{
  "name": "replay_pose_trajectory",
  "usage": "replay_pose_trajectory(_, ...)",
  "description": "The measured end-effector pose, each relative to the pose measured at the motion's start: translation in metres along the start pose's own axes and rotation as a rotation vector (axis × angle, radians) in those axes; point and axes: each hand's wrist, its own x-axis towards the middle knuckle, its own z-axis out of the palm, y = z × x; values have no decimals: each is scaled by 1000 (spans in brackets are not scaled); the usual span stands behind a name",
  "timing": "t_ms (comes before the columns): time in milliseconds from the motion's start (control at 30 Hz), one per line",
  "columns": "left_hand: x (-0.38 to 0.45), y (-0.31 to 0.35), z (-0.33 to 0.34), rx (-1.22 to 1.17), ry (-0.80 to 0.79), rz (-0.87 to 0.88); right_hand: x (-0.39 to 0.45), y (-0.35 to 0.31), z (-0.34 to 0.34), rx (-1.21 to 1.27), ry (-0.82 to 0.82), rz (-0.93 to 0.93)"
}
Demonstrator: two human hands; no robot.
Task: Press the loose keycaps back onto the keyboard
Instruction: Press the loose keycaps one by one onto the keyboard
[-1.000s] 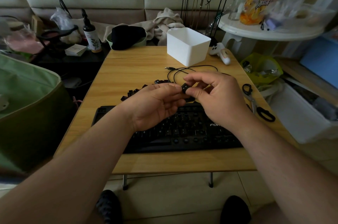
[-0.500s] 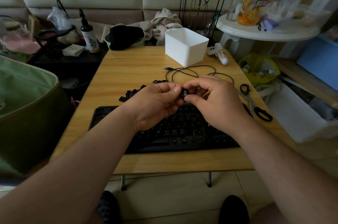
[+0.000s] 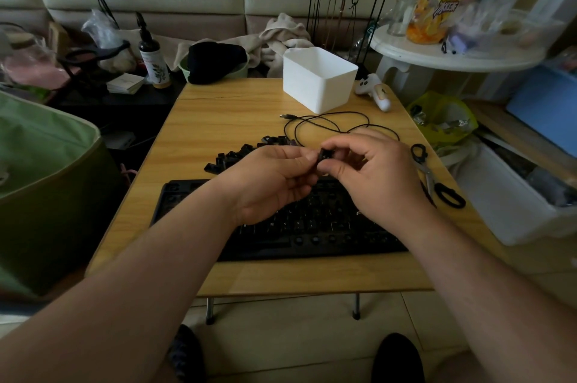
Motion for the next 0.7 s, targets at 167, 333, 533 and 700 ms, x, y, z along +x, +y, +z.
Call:
replay_pose_trajectory(167,0,-2,4,-39,-18,-29,1,3,-3,-36,-23,-44)
replay_pose_trajectory(333,1,-9,13,-37,-20,-35,-2,7,-10,-61,-77,-50)
replay_pose_trajectory(533,6,-13,23,-138,-68,-57,-6,11,-19,-1,-54,20)
replay_pose_trajectory(700,9,-16,35,-202,-109,-71,-10,15,-30,-11,-21,31)
